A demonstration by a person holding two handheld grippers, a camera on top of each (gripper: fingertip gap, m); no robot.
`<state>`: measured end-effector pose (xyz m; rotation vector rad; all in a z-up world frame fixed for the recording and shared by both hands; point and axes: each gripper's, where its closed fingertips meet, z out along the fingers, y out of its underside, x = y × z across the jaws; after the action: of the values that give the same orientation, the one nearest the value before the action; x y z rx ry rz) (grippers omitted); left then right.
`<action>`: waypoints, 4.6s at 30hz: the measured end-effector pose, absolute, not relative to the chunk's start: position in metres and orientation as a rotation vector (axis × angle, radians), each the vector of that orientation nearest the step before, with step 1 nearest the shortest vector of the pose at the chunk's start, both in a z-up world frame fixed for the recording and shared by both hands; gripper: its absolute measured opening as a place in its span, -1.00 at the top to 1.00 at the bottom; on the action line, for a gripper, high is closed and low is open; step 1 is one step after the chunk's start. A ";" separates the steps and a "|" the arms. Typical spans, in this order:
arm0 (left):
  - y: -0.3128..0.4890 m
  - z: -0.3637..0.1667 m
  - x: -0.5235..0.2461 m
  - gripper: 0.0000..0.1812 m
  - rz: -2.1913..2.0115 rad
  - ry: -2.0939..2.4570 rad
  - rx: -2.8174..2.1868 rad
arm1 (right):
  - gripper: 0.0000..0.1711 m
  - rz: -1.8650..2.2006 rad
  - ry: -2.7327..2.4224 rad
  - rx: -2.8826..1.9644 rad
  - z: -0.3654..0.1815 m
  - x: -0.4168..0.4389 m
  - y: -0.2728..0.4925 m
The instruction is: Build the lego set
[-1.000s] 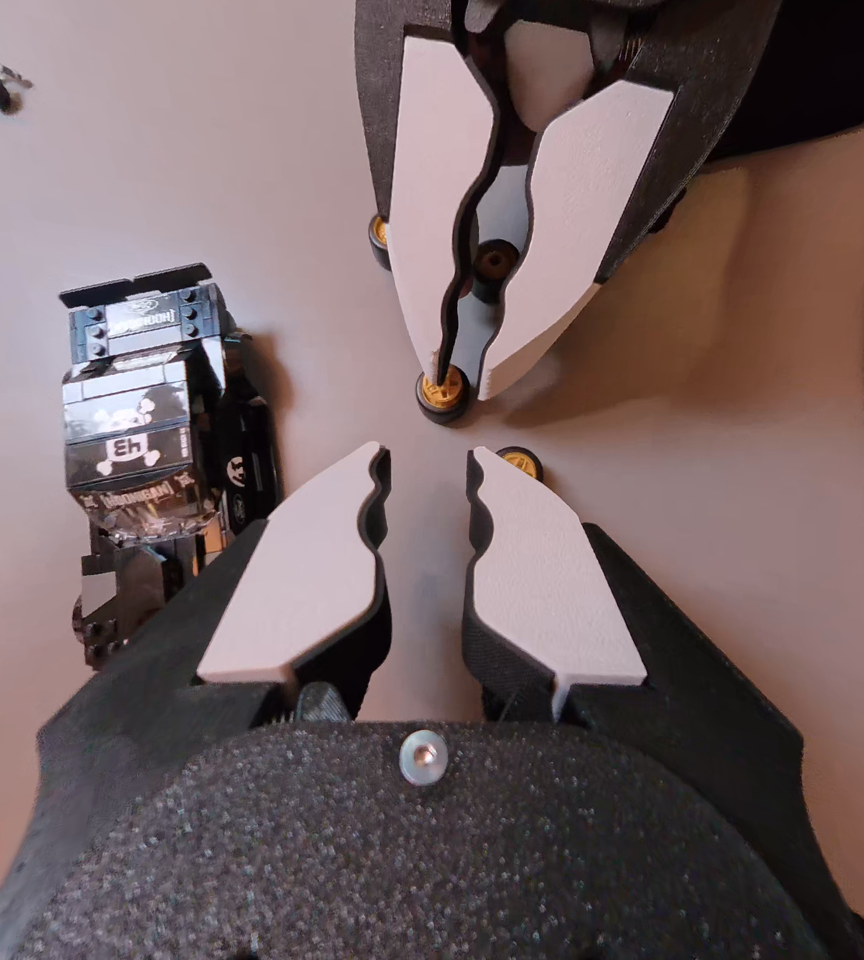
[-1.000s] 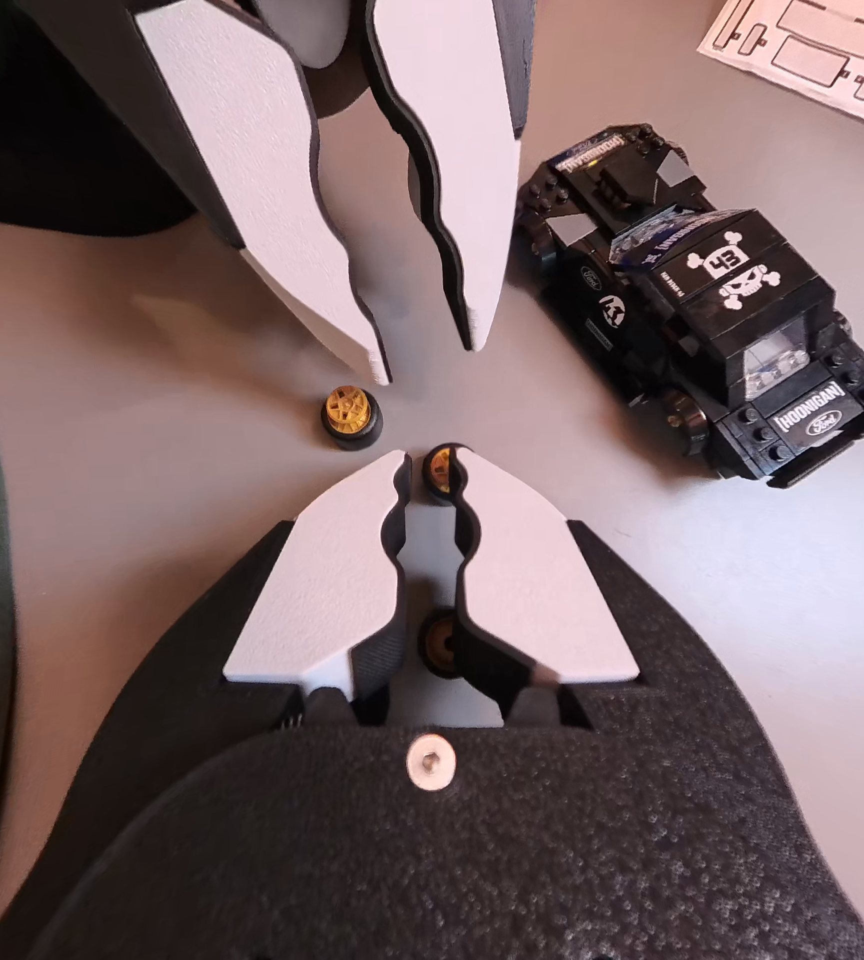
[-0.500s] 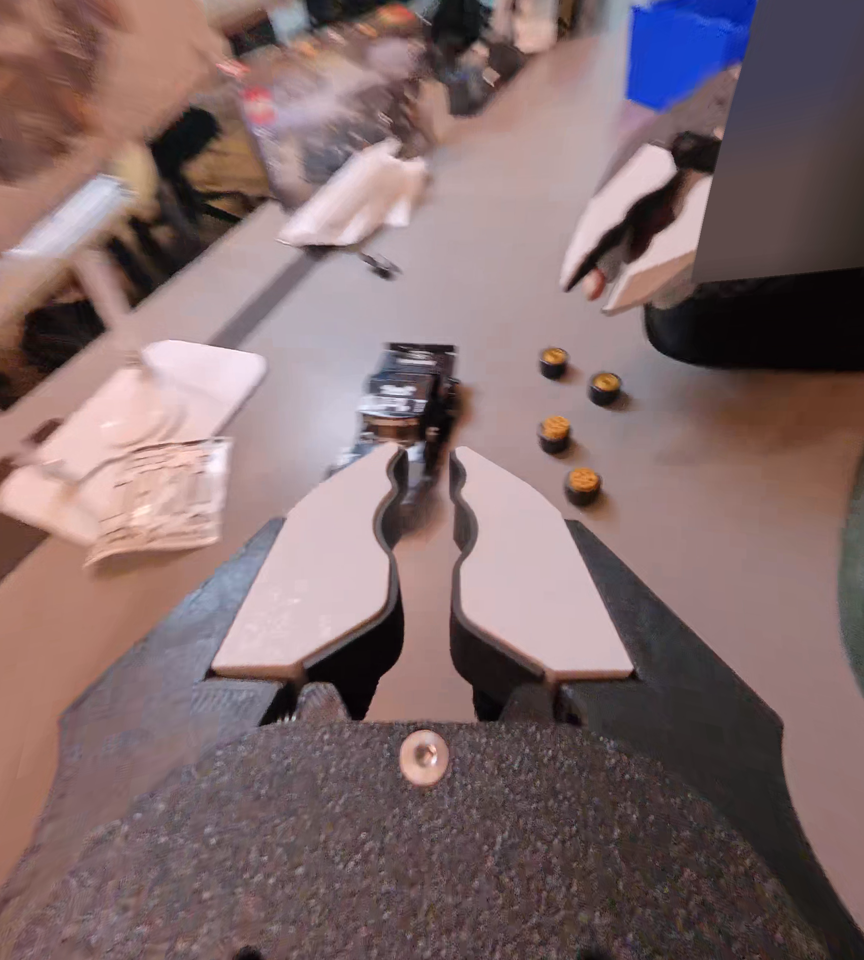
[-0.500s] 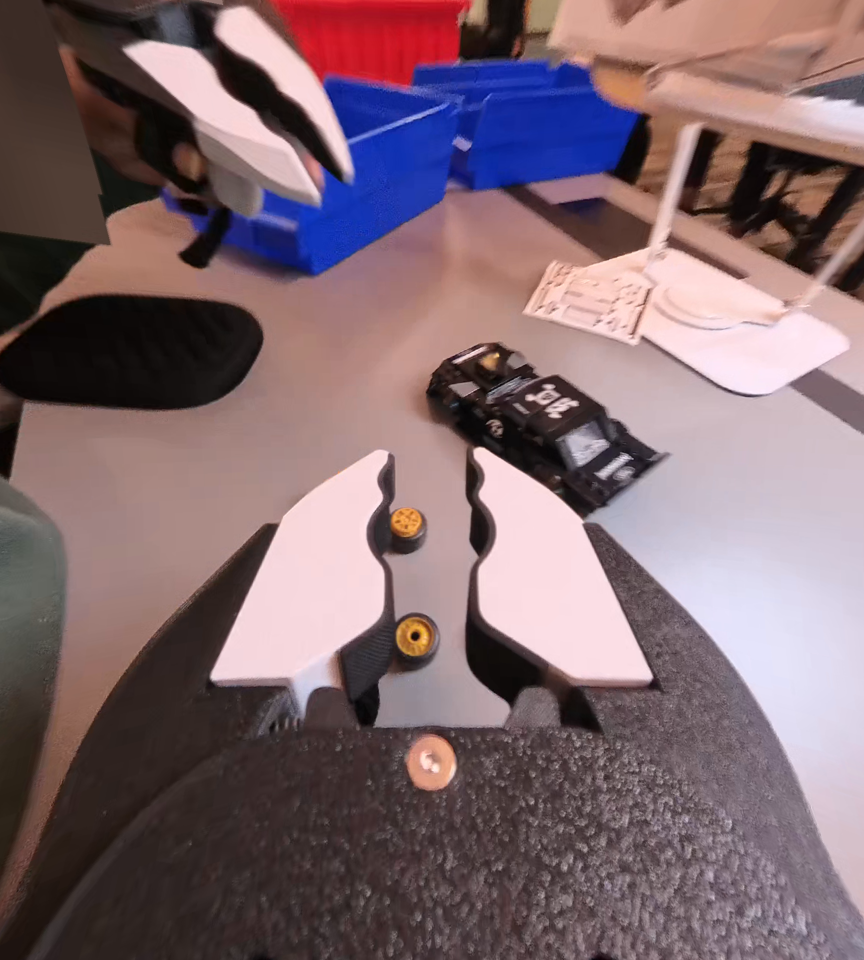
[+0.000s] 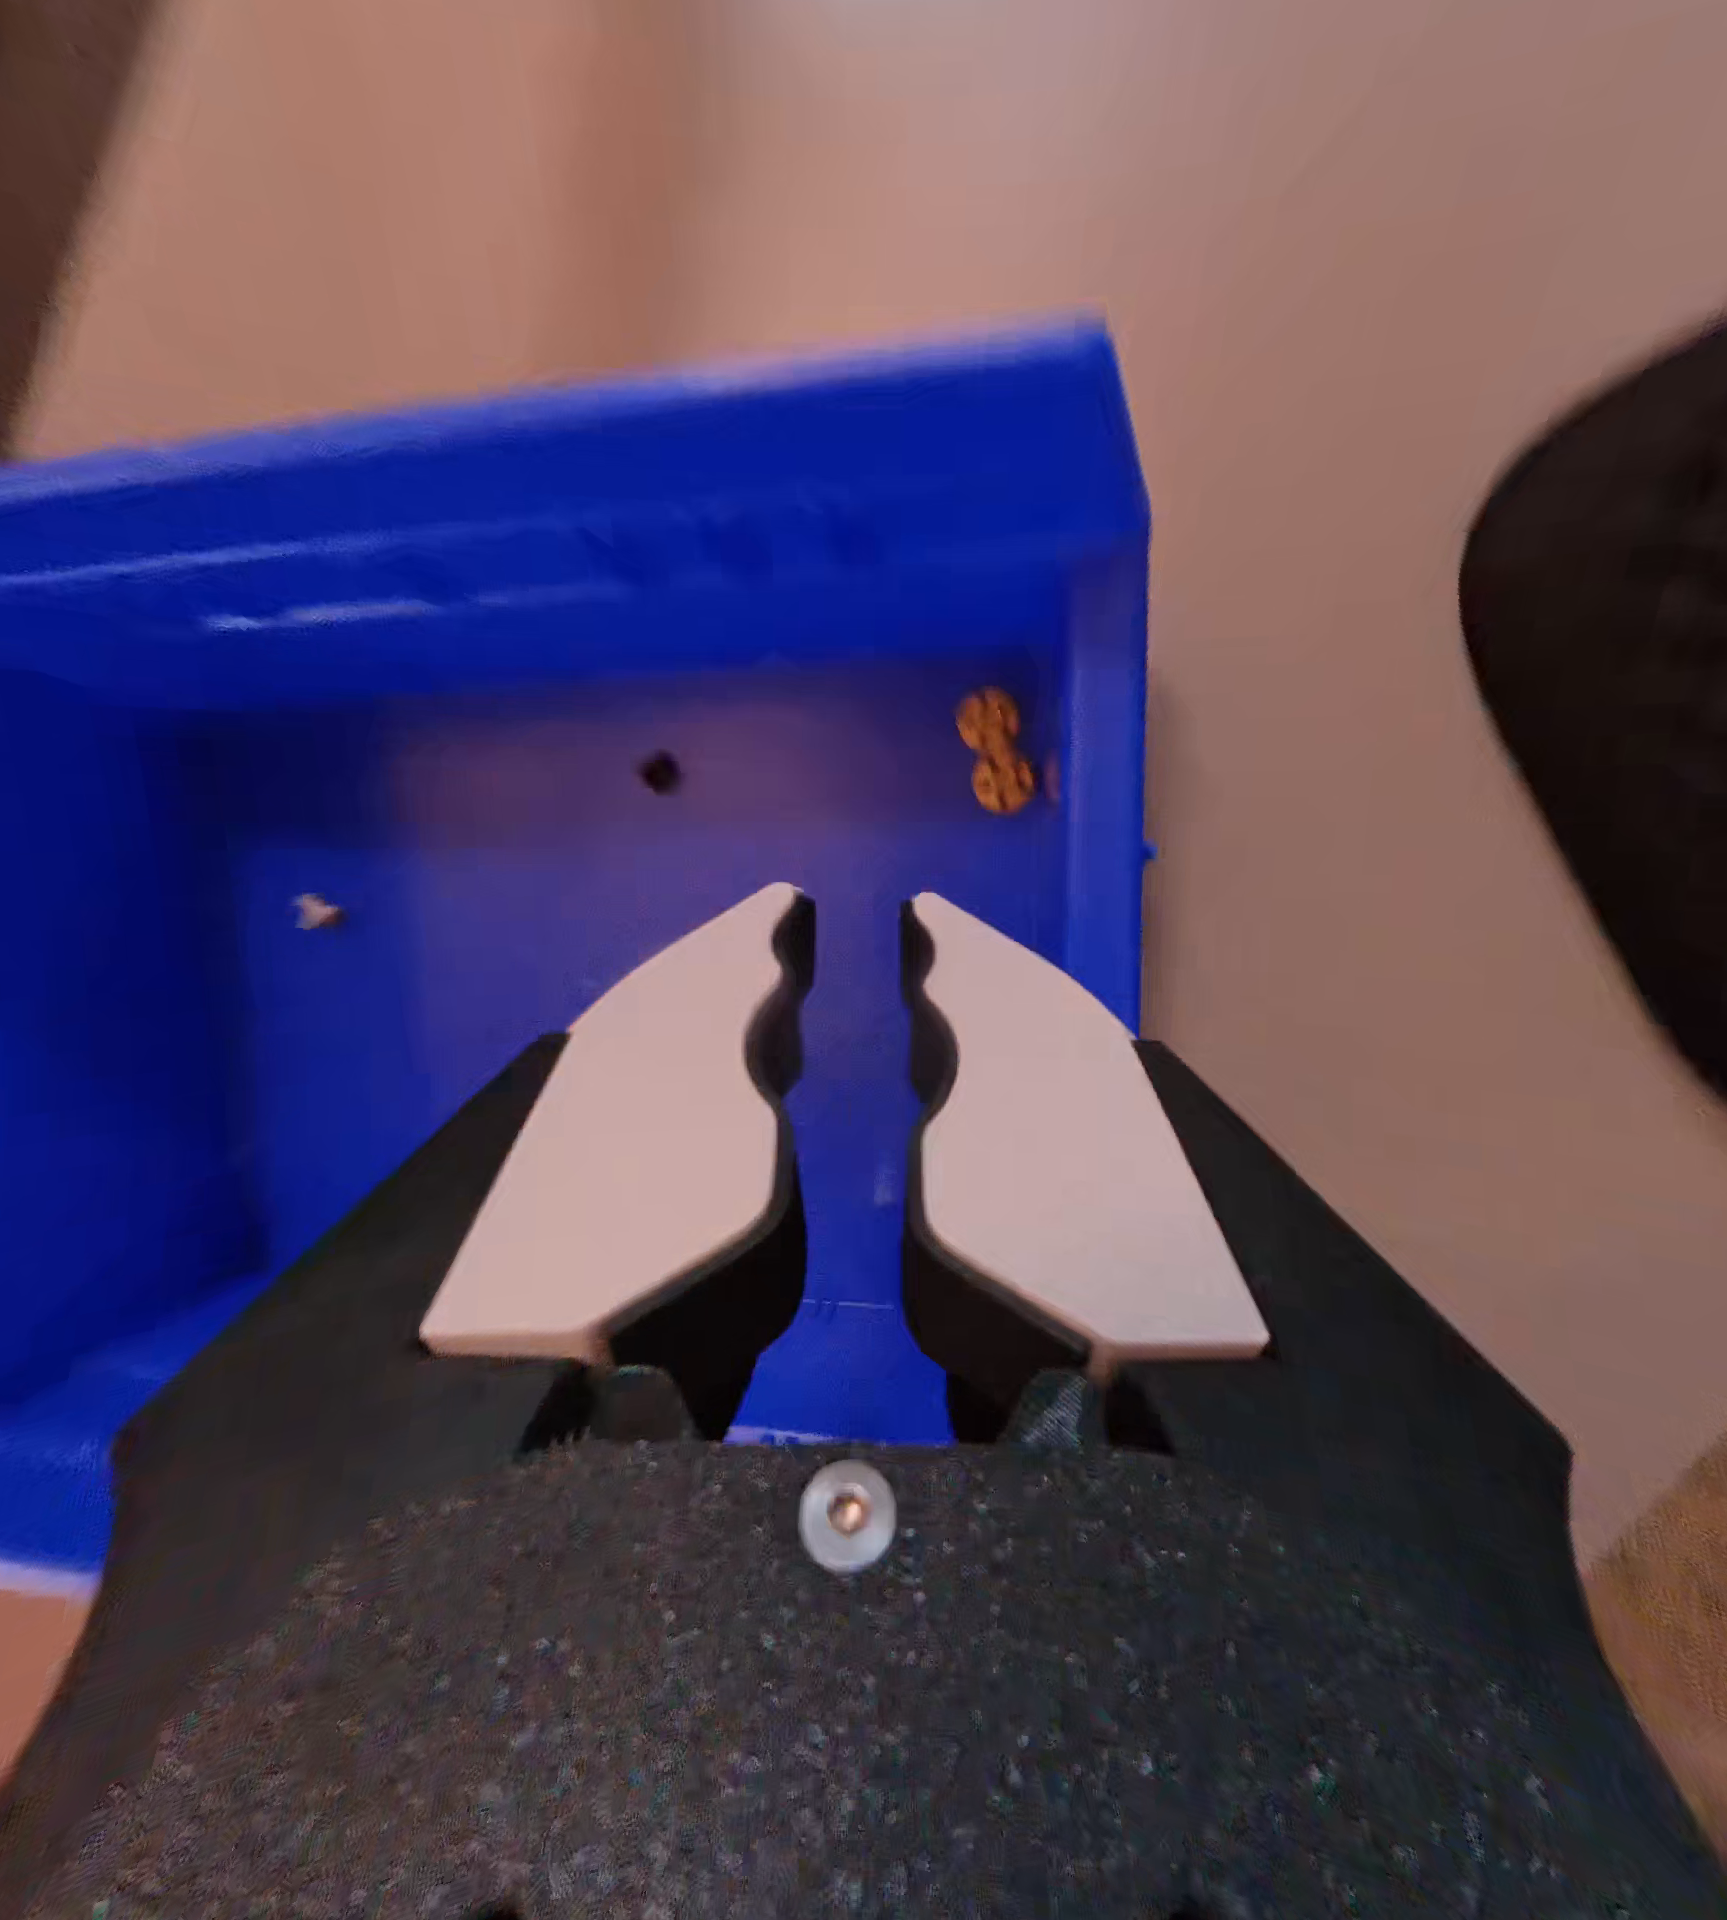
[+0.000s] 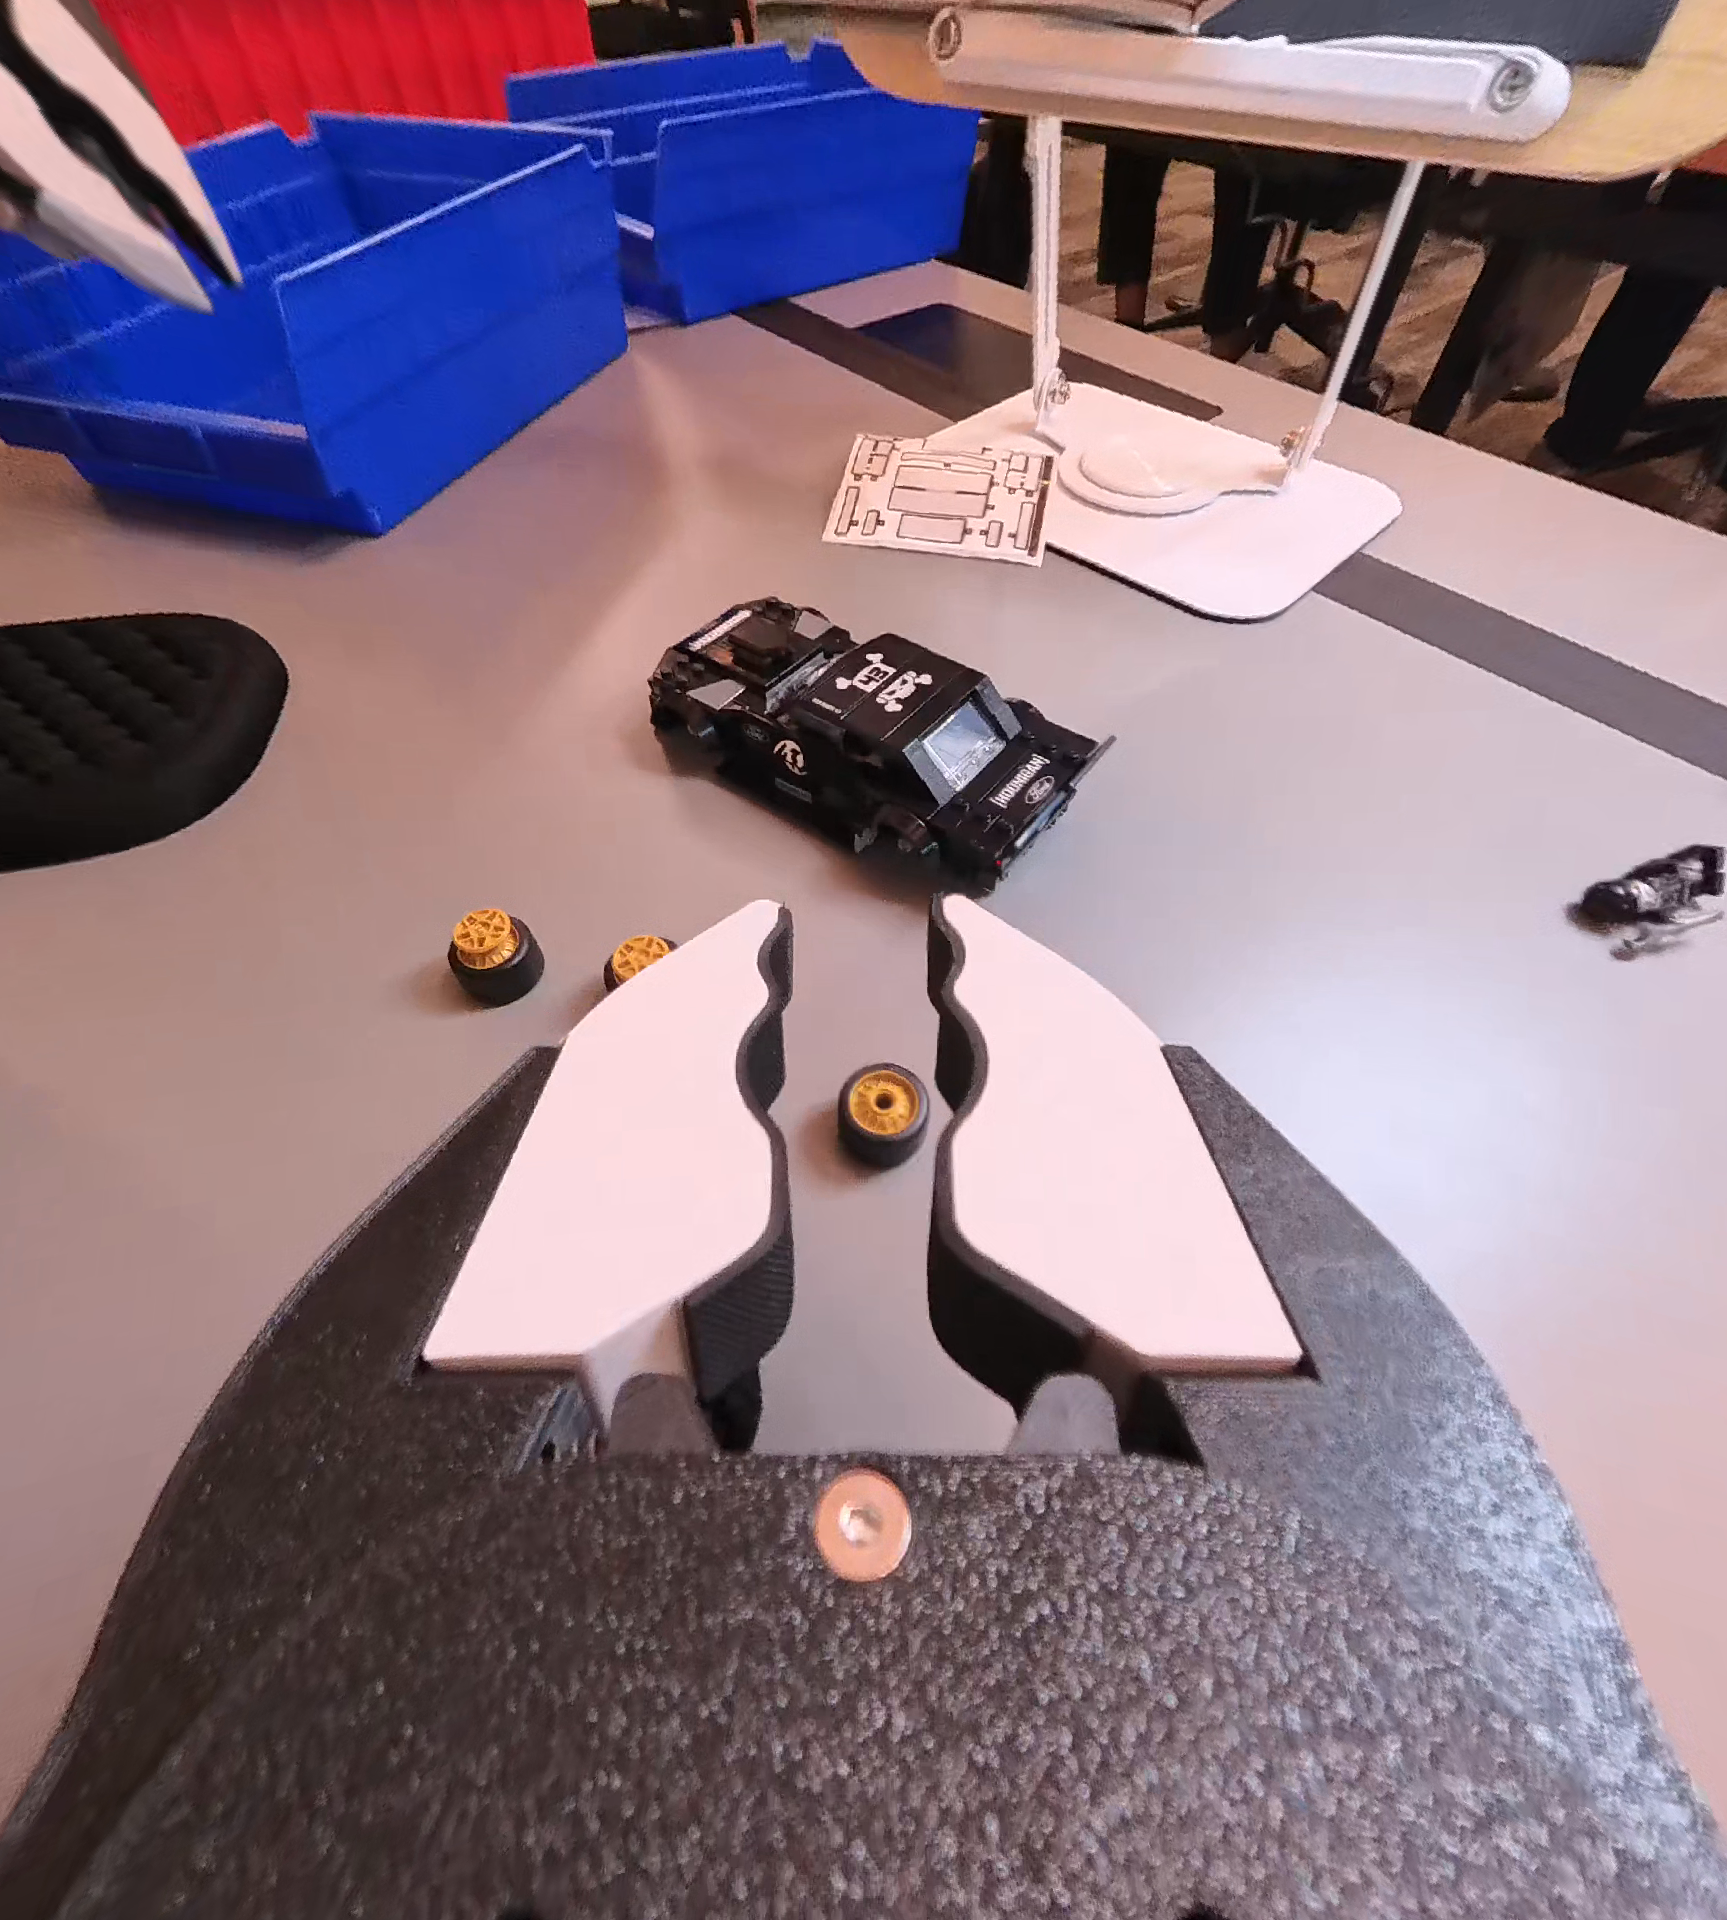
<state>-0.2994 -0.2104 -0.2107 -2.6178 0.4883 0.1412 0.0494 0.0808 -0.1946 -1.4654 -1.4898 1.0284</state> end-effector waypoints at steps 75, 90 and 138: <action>-0.056 -0.063 -0.011 0.93 -0.595 0.629 -1.151 | 0.68 2.384 -1.151 -1.325 -0.064 -0.023 -0.063; -0.036 -0.097 -0.024 0.65 -0.547 0.573 -1.357 | 0.82 1.597 -1.610 -1.407 -0.117 0.003 0.019; -0.021 -0.177 -0.039 0.67 -0.462 0.519 -1.659 | 0.77 0.584 -2.465 -1.342 -0.269 0.074 0.037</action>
<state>-0.0391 -0.0207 -0.1769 -1.6587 0.5194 -0.4616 0.0735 0.0374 -0.2693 -1.3422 -2.4645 0.5837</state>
